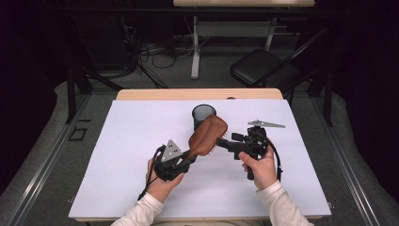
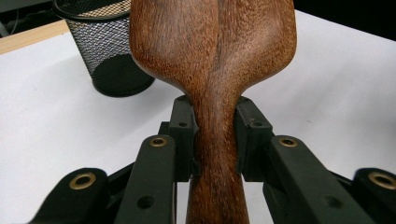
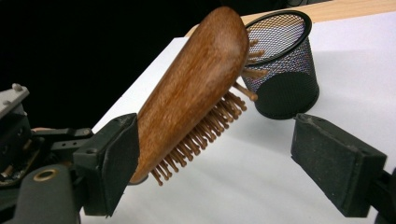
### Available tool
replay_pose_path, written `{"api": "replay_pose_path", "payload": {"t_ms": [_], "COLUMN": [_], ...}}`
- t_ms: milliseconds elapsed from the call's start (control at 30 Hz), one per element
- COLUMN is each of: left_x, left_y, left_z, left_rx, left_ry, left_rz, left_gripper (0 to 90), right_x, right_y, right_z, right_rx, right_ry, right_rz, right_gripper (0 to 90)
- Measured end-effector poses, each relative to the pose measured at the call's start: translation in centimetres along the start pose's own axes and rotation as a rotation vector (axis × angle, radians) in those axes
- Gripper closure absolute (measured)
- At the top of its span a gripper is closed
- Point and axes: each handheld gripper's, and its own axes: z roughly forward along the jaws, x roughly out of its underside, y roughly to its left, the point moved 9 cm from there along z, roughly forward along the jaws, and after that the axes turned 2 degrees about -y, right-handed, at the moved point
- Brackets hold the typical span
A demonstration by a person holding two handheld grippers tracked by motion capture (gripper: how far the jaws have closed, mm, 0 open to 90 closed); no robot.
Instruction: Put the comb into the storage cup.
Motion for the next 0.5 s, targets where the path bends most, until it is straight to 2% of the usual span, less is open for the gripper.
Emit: {"api": "replay_pose_path", "payload": {"t_ms": [500], "left_x": [0.1], "left_y": [-1.5], "left_z": [0.4], "left_rx": [0.040], "left_ry": [0.000], "left_rz": [0.021], "left_gripper": [72.0], "right_x": [-0.1], "right_y": [-0.4], "right_z": [-0.1], "right_rx": [-0.047], "right_ry": [-0.007], "right_rz": [0.090], "right_gripper": [16.6]}}
